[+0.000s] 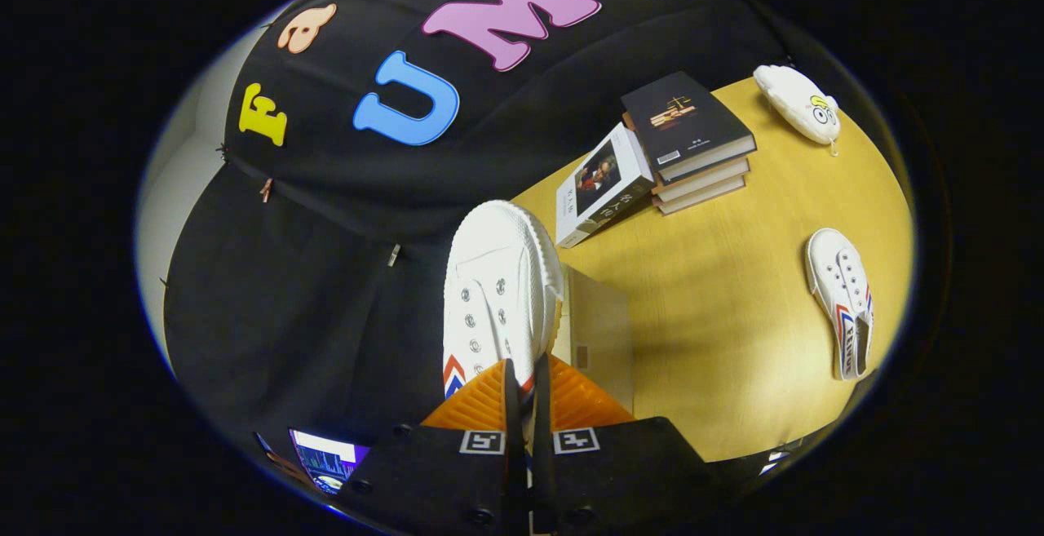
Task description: Open the storage box then place both shoes into the box .Put the left shoe in first, then the right shoe, with the right side of both shoes facing outward in a uniform manner.
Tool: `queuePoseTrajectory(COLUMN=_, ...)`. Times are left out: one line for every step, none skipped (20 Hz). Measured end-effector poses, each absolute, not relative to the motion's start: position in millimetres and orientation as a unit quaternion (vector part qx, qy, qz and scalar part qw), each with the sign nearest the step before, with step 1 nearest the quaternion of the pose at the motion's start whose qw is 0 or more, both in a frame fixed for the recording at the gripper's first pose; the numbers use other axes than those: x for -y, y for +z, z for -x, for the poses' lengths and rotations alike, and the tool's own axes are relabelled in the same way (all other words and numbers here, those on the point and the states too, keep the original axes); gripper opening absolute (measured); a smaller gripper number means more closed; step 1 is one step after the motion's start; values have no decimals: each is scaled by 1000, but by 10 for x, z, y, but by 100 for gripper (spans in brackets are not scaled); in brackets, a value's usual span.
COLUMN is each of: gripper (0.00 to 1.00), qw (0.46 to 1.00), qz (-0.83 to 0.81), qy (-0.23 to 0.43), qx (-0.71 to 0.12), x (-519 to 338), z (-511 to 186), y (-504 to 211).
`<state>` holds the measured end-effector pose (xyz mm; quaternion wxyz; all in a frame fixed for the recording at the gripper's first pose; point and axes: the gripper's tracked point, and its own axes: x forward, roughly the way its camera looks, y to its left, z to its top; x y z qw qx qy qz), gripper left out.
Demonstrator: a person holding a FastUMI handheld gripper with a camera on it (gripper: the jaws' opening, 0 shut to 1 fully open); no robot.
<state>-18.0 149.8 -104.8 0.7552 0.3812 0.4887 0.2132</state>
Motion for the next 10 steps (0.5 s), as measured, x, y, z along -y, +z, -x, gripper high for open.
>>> queuePoseTrajectory(gripper=7, qw=752, qz=-384, qy=216, qx=-491, x=-1596, z=177, y=-1039)
queuePoseTrajectory(gripper=7, qw=748, qz=-388, qy=217, qx=-493, x=-1703, z=162, y=-1044)
queuePoseTrajectory(gripper=7, qw=745, qz=-388, qy=220, qx=-496, x=-1818, z=156, y=-1067)
queuePoseTrajectory(gripper=7, qw=743, qz=-384, qy=223, qx=-500, x=-1941, z=155, y=-1110)
queuePoseTrajectory(gripper=7, qw=742, qz=-380, qy=224, qx=-504, x=-2052, z=161, y=-1167)
queuePoseTrajectory(gripper=7, qw=741, qz=-374, qy=226, qx=-510, x=-2181, z=167, y=-1244)
queuePoseTrajectory(gripper=7, qw=742, qz=-368, qy=226, qx=-513, x=-2320, z=172, y=-1320)
queuePoseTrajectory(gripper=7, qw=742, qz=-361, qy=226, qx=-517, x=-2454, z=167, y=-1416)
queuePoseTrajectory(gripper=7, qw=742, qz=-354, qy=226, qx=-522, x=-2571, z=164, y=-1502)
queuePoseTrajectory(gripper=7, qw=743, qz=-347, qy=225, qx=-527, x=-2679, z=167, y=-1595)
